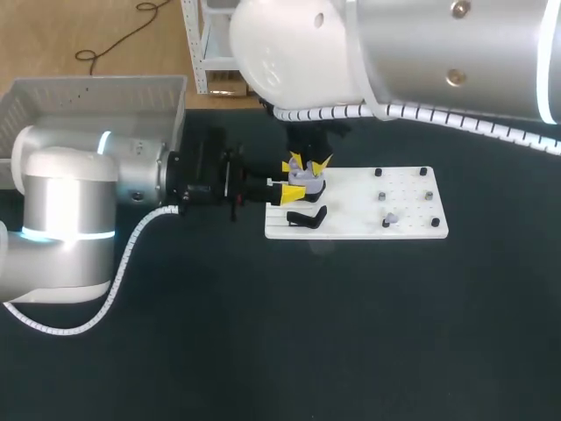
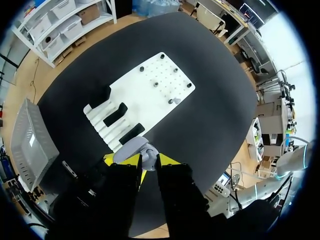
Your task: Pick up each earbud case from the left stands, insert the matching earbuds, close the lid, and place the case in the box.
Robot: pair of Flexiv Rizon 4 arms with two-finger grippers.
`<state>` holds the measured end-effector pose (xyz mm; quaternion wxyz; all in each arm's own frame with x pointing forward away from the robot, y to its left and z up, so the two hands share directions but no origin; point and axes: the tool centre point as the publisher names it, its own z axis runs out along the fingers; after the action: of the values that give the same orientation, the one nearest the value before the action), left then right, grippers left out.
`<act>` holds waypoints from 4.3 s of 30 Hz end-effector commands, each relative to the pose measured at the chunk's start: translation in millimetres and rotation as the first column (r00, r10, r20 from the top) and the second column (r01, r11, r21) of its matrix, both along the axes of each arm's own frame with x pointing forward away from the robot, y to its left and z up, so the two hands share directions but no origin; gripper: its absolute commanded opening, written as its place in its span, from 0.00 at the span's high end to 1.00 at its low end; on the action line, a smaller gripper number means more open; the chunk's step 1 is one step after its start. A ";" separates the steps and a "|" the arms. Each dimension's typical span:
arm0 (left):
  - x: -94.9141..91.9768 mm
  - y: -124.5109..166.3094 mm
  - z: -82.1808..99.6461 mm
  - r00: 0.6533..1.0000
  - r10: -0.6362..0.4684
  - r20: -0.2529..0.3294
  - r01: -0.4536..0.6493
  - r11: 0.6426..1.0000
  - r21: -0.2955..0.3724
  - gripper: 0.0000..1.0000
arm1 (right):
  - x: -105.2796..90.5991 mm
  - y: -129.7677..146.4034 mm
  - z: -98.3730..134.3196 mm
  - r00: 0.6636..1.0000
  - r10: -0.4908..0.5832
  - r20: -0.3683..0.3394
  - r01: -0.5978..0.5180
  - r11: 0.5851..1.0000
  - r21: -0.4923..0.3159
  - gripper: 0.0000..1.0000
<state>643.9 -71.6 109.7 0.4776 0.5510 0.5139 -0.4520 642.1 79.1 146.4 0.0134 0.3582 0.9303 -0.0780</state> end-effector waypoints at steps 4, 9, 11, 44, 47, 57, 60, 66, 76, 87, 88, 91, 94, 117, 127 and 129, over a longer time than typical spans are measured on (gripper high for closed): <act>0.9 0.1 -0.5 1.000 0.000 0.001 0.000 1.000 0.000 1.00 | -1.0 -0.1 -1.3 1.000 -0.007 0.000 0.007 1.000 0.011 0.07; 0.9 0.1 -0.5 1.000 0.000 0.001 0.000 1.000 0.000 1.00 | -7.8 -2.2 10.0 1.000 -0.014 0.026 0.012 0.999 0.053 0.00; 0.9 0.1 -0.5 1.000 0.000 0.001 0.000 1.000 0.000 1.00 | -16.8 -5.2 22.6 0.999 -0.022 0.039 0.018 0.995 0.097 0.00; 0.9 0.1 -0.5 1.000 0.000 0.001 0.000 1.000 0.000 1.00 | -43.0 -125.2 12.5 0.834 0.449 0.321 -0.527 0.820 0.221 0.02; 0.9 0.1 -0.5 1.000 0.000 0.001 0.000 1.000 0.000 1.00 | -37.8 -125.7 3.0 0.828 0.466 0.312 -0.542 0.807 0.235 0.07; 0.9 0.1 -0.5 1.000 0.000 0.001 0.000 1.000 0.000 1.00 | -30.7 -128.0 -41.1 0.801 0.546 0.248 -0.594 0.775 0.214 0.36; 0.9 0.1 -0.5 1.000 0.000 0.001 0.000 1.000 0.000 1.00 | -29.6 -129.8 -53.3 0.784 0.572 0.242 -0.615 0.767 0.181 0.49; 0.9 0.1 -0.5 1.000 0.000 0.001 0.000 1.000 0.000 1.00 | -27.1 -131.4 -79.2 0.753 0.620 0.222 -0.652 0.748 0.124 0.55; 0.9 0.1 -0.5 1.000 0.000 0.001 0.000 1.000 0.000 1.00 | -21.1 -134.2 -101.1 0.730 0.645 0.225 -0.679 0.722 0.133 0.54; 0.9 0.1 -0.5 1.000 0.000 0.001 0.000 1.000 0.000 1.00 | -6.4 -135.5 -113.5 0.729 0.643 0.237 -0.681 0.716 0.152 0.56; 0.9 0.1 -0.5 1.000 0.000 0.001 0.000 1.000 0.000 1.00 | -5.7 -135.5 -115.1 0.729 0.642 0.237 -0.681 0.716 0.153 0.56; 0.9 0.1 -0.5 1.000 0.000 0.001 0.000 1.000 0.000 1.00 | -3.2 -135.3 -119.2 0.731 0.641 0.233 -0.679 0.717 0.160 0.56; 0.9 0.1 -0.5 1.000 0.000 0.001 0.000 1.000 0.000 1.00 | -0.8 -134.1 -120.2 0.733 0.638 0.235 -0.677 0.717 0.167 0.57; 0.9 0.1 -0.5 1.000 0.000 0.001 0.000 1.000 0.000 1.00 | 9.5 -132.4 -132.4 0.755 0.609 0.243 -0.653 0.731 0.196 0.69; 0.9 0.1 -0.5 1.000 0.000 0.001 0.000 1.000 0.000 1.00 | 12.1 -131.8 -132.6 0.758 0.606 0.243 -0.650 0.734 0.196 0.80; 0.9 0.1 -0.5 1.000 0.000 0.001 0.000 1.000 0.000 1.00 | 12.2 -131.8 -132.6 0.758 0.606 0.242 -0.649 0.735 0.195 0.96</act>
<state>644.5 -71.2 109.8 0.4778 0.5509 0.5136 -0.4521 653.8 -52.6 13.7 0.0663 0.0259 0.9937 0.0871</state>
